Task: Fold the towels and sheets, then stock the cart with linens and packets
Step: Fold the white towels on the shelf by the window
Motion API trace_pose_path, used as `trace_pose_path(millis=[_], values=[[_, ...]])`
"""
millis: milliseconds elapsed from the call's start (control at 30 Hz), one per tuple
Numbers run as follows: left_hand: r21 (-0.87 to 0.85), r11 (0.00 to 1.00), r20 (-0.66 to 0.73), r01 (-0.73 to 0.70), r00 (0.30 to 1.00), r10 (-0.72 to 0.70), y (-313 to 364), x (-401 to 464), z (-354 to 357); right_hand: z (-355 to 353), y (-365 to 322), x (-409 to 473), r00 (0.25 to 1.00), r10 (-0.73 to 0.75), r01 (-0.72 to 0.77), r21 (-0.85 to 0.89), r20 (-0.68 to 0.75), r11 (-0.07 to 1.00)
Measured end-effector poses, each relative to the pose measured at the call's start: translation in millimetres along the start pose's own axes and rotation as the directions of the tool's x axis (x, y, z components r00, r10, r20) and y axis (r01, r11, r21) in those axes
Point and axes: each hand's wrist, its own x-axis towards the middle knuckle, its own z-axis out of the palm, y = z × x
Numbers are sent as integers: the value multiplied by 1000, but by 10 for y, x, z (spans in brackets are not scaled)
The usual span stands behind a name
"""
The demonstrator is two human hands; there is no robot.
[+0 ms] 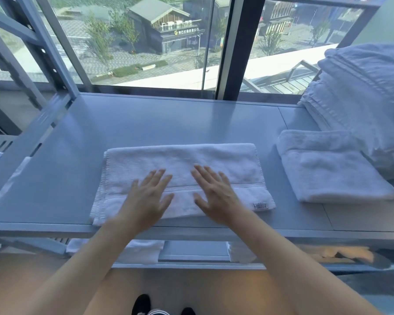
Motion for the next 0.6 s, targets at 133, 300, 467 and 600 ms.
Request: trace_pose_path(millis=[133,300,467,600], values=[[82,995,39,49,998,-52,-242,504,106,186,-66,566,992,78,-74,-39,100,997],[10,980,-21,197,980,-197,-1156,510,2,29,737,519,933,359,-357,-122,-4,926],[3,975,-25,221,975,-221,-1122,499,-10,-1,940,492,932,361,-361,-116,-19,925],[-4,957,-17,290,957,-290,-928,414,10,-125,996,576,936,353,-350,-170,-13,921]])
